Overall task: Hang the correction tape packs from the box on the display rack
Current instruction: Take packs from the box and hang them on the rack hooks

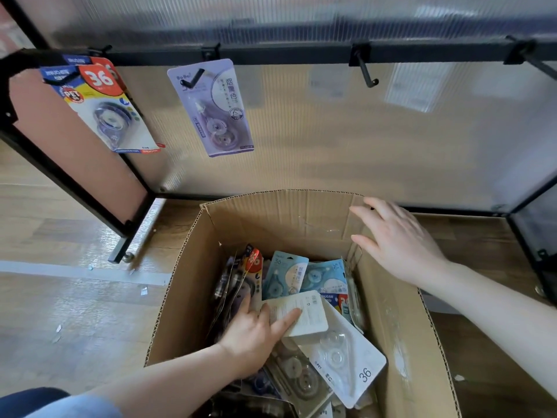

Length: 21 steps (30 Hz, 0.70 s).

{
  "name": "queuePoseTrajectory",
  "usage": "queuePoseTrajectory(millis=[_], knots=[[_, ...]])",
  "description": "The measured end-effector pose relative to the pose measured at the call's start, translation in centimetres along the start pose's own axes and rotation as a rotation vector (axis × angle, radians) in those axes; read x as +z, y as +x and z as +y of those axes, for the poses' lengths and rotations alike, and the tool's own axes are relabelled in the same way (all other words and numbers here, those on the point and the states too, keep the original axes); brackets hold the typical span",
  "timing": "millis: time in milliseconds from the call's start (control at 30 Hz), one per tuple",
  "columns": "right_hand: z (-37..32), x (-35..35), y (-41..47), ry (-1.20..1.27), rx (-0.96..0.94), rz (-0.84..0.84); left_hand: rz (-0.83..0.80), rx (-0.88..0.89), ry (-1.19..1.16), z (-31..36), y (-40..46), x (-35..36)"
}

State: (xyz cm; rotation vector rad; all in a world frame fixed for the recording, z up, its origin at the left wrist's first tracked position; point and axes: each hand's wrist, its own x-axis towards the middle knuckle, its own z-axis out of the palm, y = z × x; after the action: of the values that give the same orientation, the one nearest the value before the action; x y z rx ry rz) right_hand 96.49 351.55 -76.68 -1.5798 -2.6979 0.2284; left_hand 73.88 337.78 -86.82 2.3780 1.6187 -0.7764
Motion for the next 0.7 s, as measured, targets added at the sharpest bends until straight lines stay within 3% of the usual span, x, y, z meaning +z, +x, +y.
queuePoseTrajectory(millis=[167,300,500,700], knots=[[0.0,0.1,0.1,0.008,-0.002,-0.005,0.063,-0.060,-0.114,-0.4,0.3,-1.2],[0.0,0.1,0.2,0.006,0.001,-0.012,-0.010,-0.104,-0.044,-0.3,0.4,-1.3],[0.2,0.2,0.2,-0.006,-0.008,-0.010,0.072,-0.152,-0.068,-1.7,0.8,-2.4],[0.0,0.2,0.5,0.012,-0.003,0.007,0.278,-0.290,-0.534,-5.2,0.4,-5.7]])
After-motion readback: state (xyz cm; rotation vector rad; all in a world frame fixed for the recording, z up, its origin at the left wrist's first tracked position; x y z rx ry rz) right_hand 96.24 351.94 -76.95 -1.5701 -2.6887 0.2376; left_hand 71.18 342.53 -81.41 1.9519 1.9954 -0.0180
